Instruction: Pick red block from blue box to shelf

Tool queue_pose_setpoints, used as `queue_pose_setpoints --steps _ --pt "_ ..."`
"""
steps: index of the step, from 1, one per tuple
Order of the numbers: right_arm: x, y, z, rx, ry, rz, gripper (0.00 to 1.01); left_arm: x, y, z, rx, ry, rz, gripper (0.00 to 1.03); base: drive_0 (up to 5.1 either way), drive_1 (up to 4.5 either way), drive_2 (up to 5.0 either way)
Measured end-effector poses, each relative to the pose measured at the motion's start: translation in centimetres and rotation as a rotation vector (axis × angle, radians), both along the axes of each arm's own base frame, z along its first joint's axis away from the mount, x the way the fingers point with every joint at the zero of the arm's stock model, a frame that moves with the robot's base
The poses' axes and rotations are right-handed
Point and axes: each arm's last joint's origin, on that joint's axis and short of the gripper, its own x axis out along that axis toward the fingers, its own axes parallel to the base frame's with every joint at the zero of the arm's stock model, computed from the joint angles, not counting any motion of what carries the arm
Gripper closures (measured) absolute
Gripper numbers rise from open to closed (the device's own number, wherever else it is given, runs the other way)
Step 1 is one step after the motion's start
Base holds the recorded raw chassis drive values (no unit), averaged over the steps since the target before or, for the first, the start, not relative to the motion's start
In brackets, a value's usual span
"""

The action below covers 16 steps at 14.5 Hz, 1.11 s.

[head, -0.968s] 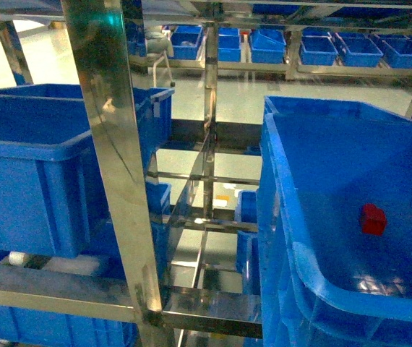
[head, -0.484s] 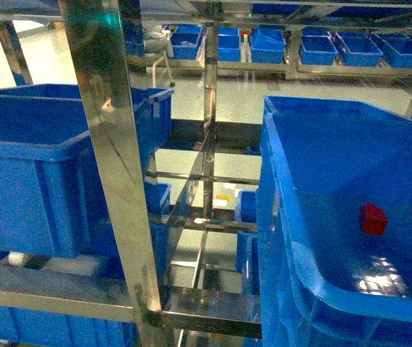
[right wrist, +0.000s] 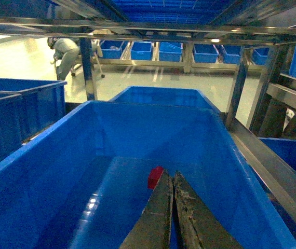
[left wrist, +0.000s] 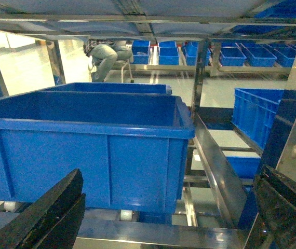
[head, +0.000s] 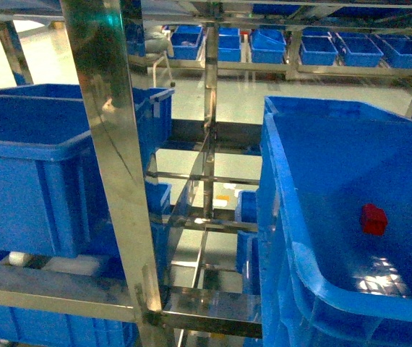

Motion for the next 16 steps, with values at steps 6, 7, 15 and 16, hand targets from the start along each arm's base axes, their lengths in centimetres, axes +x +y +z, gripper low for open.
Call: queue_pose_setpoints --steps 6,7,15,16 --pt "-0.8 0.0 -1.5 0.000 -0.010 0.000 1.00 0.0 0.0 0.0 0.000 0.000 0.000 0.05 0.0 0.00 0.0" --pt "-1.3 0.0 -1.9 0.001 0.026 0.000 1.00 0.0 0.0 0.0 0.000 0.000 -0.001 0.05 0.0 0.00 0.0" --pt "-1.9 0.0 -1.7 0.000 -0.008 0.001 0.32 0.0 0.0 0.0 0.000 0.000 0.000 0.05 0.0 0.00 0.0" --pt "-1.9 0.0 -1.7 0.000 -0.008 0.001 0.21 0.0 0.0 0.0 0.000 0.000 0.000 0.05 0.0 0.00 0.0"
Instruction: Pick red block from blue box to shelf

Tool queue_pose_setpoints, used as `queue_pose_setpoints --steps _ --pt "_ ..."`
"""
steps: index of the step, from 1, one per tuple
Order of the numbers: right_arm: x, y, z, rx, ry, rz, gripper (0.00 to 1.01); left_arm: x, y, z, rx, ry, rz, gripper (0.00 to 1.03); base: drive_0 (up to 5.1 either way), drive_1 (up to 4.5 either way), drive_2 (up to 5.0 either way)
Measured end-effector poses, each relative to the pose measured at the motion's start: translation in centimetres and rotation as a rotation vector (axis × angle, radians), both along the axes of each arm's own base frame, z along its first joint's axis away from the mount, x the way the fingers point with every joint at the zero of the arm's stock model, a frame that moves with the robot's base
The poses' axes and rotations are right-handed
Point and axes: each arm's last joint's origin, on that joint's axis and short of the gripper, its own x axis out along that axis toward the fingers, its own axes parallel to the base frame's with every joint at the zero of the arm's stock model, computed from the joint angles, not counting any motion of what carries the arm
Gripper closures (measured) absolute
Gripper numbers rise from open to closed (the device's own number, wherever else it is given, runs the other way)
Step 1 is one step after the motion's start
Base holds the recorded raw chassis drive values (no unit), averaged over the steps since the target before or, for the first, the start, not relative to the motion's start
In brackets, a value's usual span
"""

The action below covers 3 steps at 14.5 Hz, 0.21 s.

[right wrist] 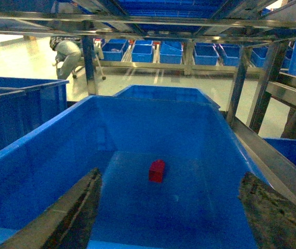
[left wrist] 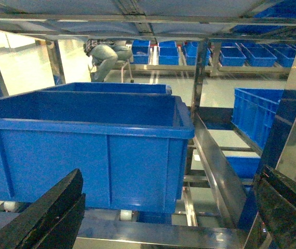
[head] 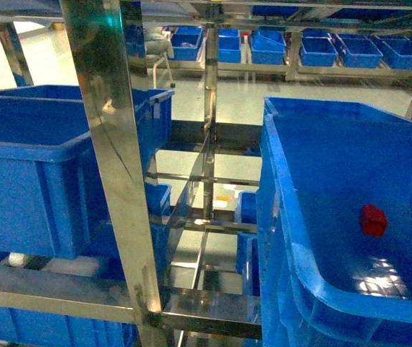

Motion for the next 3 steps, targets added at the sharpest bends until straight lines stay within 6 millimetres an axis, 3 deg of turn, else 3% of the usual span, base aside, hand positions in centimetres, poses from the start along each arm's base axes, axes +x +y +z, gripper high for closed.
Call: queue_pose_setpoints --steps 1,3 --pt "0.00 0.00 0.00 0.000 0.000 0.000 0.07 0.00 0.00 0.00 0.000 0.000 0.000 0.05 0.0 0.00 0.0" --pt "0.00 0.00 0.00 0.000 0.000 0.000 0.03 0.00 0.00 0.00 0.000 0.000 0.000 0.05 0.0 0.00 0.0"
